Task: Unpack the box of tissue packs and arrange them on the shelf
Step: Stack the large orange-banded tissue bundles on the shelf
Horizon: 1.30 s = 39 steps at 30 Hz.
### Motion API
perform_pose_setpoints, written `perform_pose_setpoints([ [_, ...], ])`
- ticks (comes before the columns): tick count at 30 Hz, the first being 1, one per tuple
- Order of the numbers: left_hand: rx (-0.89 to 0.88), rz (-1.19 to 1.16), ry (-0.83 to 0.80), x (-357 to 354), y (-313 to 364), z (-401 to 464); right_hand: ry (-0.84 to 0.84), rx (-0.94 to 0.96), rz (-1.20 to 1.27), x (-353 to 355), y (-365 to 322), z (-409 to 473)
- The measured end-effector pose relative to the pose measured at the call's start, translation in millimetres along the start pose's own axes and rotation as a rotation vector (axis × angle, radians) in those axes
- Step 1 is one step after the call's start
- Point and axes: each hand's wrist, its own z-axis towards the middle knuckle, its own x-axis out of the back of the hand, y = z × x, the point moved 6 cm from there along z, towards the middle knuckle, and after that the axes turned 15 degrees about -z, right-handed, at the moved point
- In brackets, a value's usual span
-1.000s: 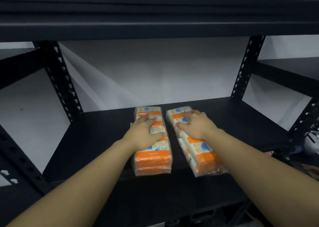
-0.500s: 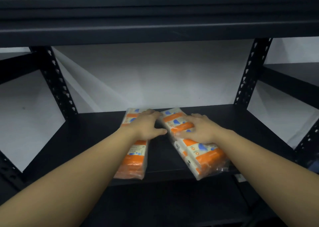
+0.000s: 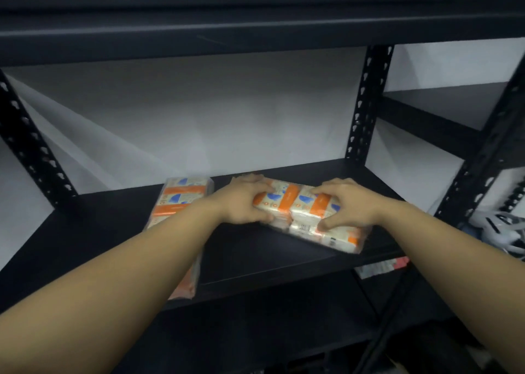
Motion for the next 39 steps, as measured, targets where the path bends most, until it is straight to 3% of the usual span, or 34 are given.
perform_pose_setpoints([
  [11, 0.001, 0.016, -0.097, -12, 21, 38, 0.076, -0.071, -0.179, -6, 0, 5],
  [23, -0.056, -0.167, -0.117, 1, 11, 51, 0.13, -0.059, -0.197, -9, 4, 11],
  [28, 0.097, -0.254, -0.091, 5, -16, 43, 0.093, -0.088, -0.182, -12, 8, 9],
  [39, 0.154, -0.394, -0.065, 5, -30, 26, 0.125, -0.038, -0.127, -8, -17, 15],
])
